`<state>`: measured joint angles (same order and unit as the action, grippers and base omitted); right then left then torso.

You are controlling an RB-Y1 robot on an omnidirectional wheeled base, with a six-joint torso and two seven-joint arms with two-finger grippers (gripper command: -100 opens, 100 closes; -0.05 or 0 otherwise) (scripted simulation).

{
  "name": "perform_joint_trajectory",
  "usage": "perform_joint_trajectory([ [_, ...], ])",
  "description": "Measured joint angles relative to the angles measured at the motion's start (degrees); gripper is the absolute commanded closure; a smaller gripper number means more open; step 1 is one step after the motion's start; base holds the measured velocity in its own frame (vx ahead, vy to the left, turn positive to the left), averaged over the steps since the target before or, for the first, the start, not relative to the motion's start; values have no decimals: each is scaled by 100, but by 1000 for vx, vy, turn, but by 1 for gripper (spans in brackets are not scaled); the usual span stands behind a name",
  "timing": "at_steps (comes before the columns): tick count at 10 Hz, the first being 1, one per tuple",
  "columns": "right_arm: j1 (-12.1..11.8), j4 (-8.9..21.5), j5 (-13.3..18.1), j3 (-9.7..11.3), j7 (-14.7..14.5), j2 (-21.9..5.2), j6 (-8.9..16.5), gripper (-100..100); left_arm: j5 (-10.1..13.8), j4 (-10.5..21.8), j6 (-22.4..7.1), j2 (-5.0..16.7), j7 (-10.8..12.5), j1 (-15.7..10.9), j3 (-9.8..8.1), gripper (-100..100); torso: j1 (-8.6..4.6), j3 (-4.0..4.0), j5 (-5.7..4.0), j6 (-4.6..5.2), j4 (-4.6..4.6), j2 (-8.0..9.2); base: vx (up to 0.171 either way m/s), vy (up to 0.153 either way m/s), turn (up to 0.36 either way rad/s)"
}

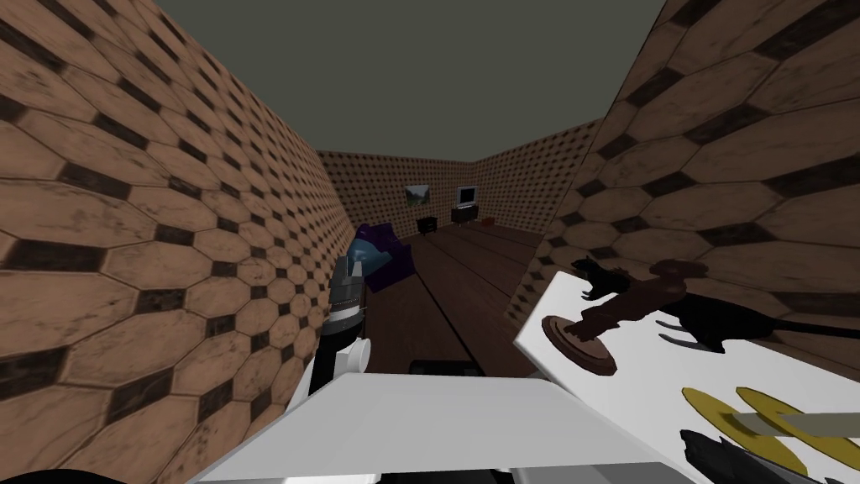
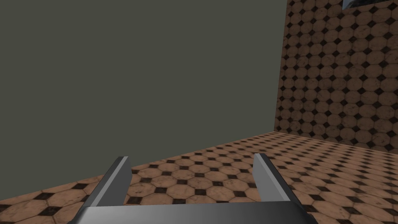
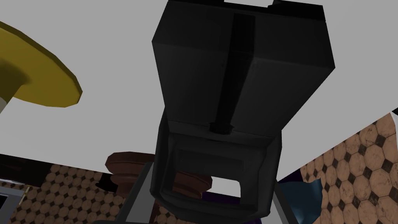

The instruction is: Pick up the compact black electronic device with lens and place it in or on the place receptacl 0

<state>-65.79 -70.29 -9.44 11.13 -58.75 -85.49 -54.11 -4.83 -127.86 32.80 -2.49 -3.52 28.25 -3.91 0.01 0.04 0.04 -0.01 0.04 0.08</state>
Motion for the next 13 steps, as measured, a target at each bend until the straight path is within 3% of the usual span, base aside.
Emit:
perform_joint_trajectory([
  [3,4,5,-3,-5,1,-2,5,100,0,0,0,0,0,0,0,0,5,2,0,3,-1,4,0,0,0],
  [4,4,5,-3,-5,0,-2,5,0,0,0,0,0,0,0,0,0,6,2,1,3,-1,4,0,0,0],
  [5,4,5,-3,-5,0,-2,6,100,0,0,0,0,0,0,0,0,7,2,1,3,0,5,-15,0,-135],
  [7,-209,-43,-162,-137,-41,-234,-93,100,0,0,0,0,0,0,0,0,10,11,6,14,2,20,-22,1,-96],
  [8,-224,-38,-171,-141,-47,-243,-112,0,0,0,0,0,0,0,0,0,10,10,3,8,3,16,0,0,0],
  [9,-223,-39,-170,-139,-45,-241,-109,100,0,0,0,0,0,0,0,0,10,7,4,6,2,11,-40,36,-67],
  [10,-69,52,-159,-149,-15,-264,-173,100,0,0,0,0,0,0,0,0,21,10,9,2,6,16,-43,47,-22],
  [13,-161,46,-360,-484,-35,-499,-365,100,0,0,0,-1,0,-1,1,0,56,22,26,-1,14,31,-63,73,-61],
])
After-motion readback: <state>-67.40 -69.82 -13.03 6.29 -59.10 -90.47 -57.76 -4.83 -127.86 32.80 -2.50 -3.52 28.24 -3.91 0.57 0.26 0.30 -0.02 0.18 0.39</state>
